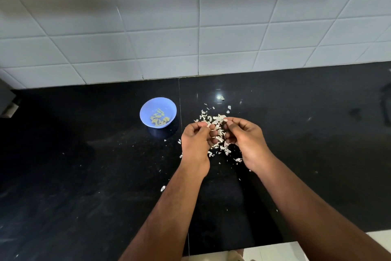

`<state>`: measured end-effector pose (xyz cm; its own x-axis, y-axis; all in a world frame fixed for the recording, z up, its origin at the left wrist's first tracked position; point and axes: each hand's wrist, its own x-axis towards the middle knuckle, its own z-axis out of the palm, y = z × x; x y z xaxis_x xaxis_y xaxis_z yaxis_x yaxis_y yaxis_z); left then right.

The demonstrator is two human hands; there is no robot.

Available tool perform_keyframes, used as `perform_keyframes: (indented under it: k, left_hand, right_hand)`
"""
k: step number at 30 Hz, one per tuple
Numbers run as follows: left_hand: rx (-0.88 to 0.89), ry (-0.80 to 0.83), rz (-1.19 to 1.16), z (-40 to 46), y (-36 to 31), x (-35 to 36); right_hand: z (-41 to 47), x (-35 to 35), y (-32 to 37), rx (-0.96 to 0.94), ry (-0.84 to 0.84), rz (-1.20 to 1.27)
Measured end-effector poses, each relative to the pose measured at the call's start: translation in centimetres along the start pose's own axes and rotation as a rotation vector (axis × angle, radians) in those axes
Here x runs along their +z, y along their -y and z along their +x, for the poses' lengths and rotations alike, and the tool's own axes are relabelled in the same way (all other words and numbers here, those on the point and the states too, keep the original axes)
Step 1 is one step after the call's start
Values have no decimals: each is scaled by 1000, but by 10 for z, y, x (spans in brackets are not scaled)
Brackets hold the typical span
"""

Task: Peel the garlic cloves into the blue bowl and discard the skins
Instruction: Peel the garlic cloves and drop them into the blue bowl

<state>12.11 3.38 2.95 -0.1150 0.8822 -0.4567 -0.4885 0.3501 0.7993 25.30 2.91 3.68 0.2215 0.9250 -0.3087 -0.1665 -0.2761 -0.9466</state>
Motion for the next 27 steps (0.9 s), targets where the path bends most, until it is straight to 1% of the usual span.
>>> perform_keyframes:
  k: [3,7,11,14,16,19,23,25,27]
  left_hand:
    - [-62,36,11,0,-1,0]
    - [-154,98,71,-2,-2,4]
    - [-105,137,147,-5,2,9]
    - [-56,122,203,-5,3,10]
    - [-55,97,224,-5,2,10]
    - [-33,69,254,-4,1,8]
    - [47,20,367,-3,3,10]
    - [49,-18,399,-5,2,12]
    - [-24,-43,320,-7,0,13]
  right_hand:
    - [0,-4,4,-22,45,-4]
    - [-3,-7,6,-22,52,18]
    - [-7,-10,5,-38,72,-38]
    - [-7,-13,3,-69,76,-89]
    - [-6,-15,3,-111,91,-134]
    - [-3,-18,1,-183,86,-234]
    - [-2,-20,-3,-280,9,-428]
    - [-3,-20,-4,-406,-9,-606]
    - [-4,-19,-5,-569,-3,-796]
